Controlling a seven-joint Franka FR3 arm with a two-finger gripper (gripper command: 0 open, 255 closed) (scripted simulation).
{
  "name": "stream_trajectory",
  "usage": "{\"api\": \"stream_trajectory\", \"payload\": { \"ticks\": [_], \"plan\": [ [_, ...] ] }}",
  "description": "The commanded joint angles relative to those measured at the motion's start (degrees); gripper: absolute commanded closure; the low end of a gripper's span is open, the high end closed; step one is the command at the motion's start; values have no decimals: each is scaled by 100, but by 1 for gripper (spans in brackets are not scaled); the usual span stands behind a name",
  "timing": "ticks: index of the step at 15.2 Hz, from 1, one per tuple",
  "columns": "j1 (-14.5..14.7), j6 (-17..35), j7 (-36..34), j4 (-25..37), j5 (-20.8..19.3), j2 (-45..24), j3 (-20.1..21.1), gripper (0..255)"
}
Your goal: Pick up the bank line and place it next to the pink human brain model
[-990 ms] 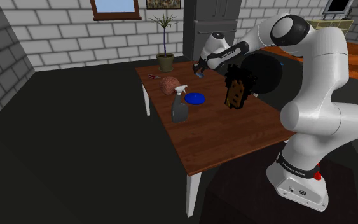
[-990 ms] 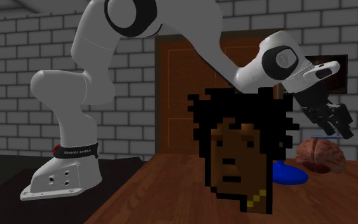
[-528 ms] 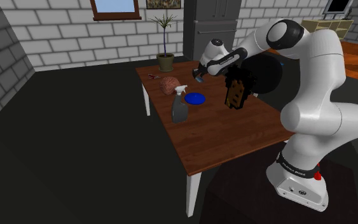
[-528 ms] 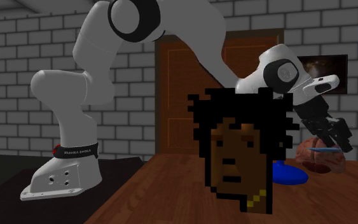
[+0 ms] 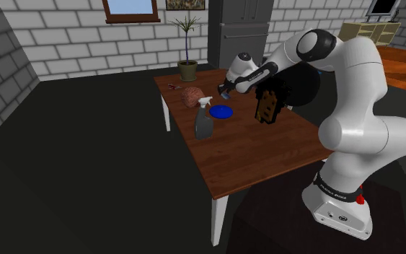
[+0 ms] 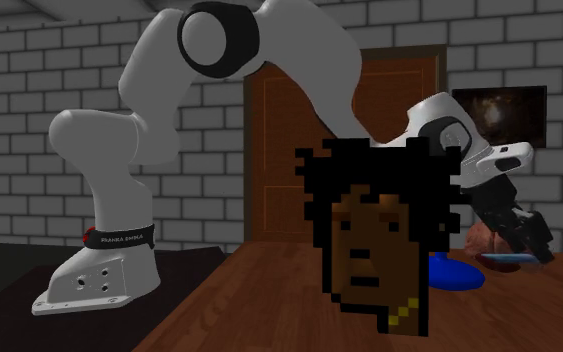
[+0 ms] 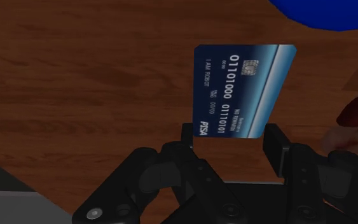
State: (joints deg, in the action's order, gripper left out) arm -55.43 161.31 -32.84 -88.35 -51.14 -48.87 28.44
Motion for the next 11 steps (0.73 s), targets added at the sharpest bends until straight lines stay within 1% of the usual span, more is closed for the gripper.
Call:
{"api": "stream_trajectory", "payload": {
  "ticks": [1,11],
  "plan": [
    [56,87,-67,35,-70,-95,-90,255],
    [364,470,-392,318,-373,-624,-532,255]
  ]
}}
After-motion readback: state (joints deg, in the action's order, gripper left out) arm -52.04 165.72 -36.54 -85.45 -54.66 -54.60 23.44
